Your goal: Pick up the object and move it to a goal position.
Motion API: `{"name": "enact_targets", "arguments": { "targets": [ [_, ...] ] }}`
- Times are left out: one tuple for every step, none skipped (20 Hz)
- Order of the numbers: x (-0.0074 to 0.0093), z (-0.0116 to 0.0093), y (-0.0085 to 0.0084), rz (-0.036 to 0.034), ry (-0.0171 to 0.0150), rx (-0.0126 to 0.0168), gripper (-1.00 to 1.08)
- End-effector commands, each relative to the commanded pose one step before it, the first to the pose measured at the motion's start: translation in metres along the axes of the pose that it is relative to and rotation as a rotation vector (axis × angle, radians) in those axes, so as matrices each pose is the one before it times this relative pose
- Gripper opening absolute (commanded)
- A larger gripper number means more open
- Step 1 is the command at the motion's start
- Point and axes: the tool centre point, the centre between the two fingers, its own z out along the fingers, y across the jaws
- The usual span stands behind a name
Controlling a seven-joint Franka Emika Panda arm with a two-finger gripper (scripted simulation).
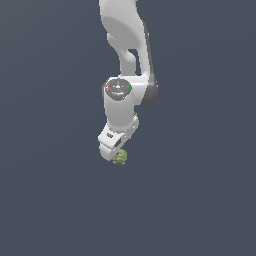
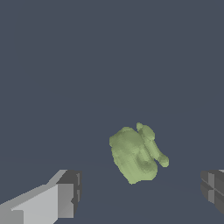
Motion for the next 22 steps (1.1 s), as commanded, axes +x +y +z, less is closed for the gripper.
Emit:
{"name": "enact_targets", "arguments": {
  "targets": [
    [-0.00129, 0.00423, 0.00172, -0.06937, -0.00075, -0.00001, 1.0],
    [-0.00056, 0.00167, 0.00062, -0.02703, -0.00023, 0.00006, 1.0],
    [-0.00057, 0.00166, 0.0006, -0.02702, -0.00018, 0.00007, 1.0],
    [-0.00058, 0.00166, 0.00058, -0.02701, -0.00014, 0.00008, 1.0],
    [-0.00059, 0.00165, 0.00056, -0.02701, -0.00009, 0.00008, 1.0],
    [-0.0006, 0.00165, 0.00054, -0.027, -0.00005, 0.00008, 1.0],
    [-0.00062, 0.00164, 0.00052, -0.02699, 0.0, 0.00008, 1.0],
    [-0.00062, 0.00162, 0.00049, -0.02671, 0.00004, 0.00007, 1.0],
    [-0.0006, 0.00154, 0.00045, -0.02545, 0.00008, 0.00006, 1.0],
    [-0.00058, 0.00145, 0.00041, -0.02406, 0.00011, 0.00005, 1.0],
    [-0.00055, 0.00136, 0.00037, -0.02268, 0.00013, 0.00004, 1.0],
    [-0.00052, 0.00128, 0.00033, -0.02131, 0.00015, 0.00003, 1.0],
    [-0.00049, 0.00119, 0.0003, -0.01993, 0.00017, 0.00001, 1.0],
    [-0.00045, 0.00111, 0.00027, -0.01855, 0.00018, 0.00001, 1.0],
    [-0.00043, 0.00102, 0.00024, -0.01717, 0.00018, 0.0, 1.0],
    [-0.0004, 0.00094, 0.00021, -0.01579, 0.00018, -0.00001, 1.0],
    [-0.00036, 0.00085, 0.00019, -0.01442, 0.00018, -0.00002, 1.0],
    [-0.00033, 0.00077, 0.00016, -0.01305, 0.00017, -0.00002, 1.0],
    [-0.00029, 0.00069, 0.00014, -0.01168, 0.00016, -0.00002, 1.0],
    [-0.00027, 0.00061, 0.00012, -0.01029, 0.00014, -0.00003, 1.0],
    [-0.00023, 0.00053, 0.0001, -0.00892, 0.00013, -0.00003, 1.0],
    [-0.0002, 0.00044, 0.00009, -0.00753, 0.00011, -0.00002, 1.0]
  ]
}}
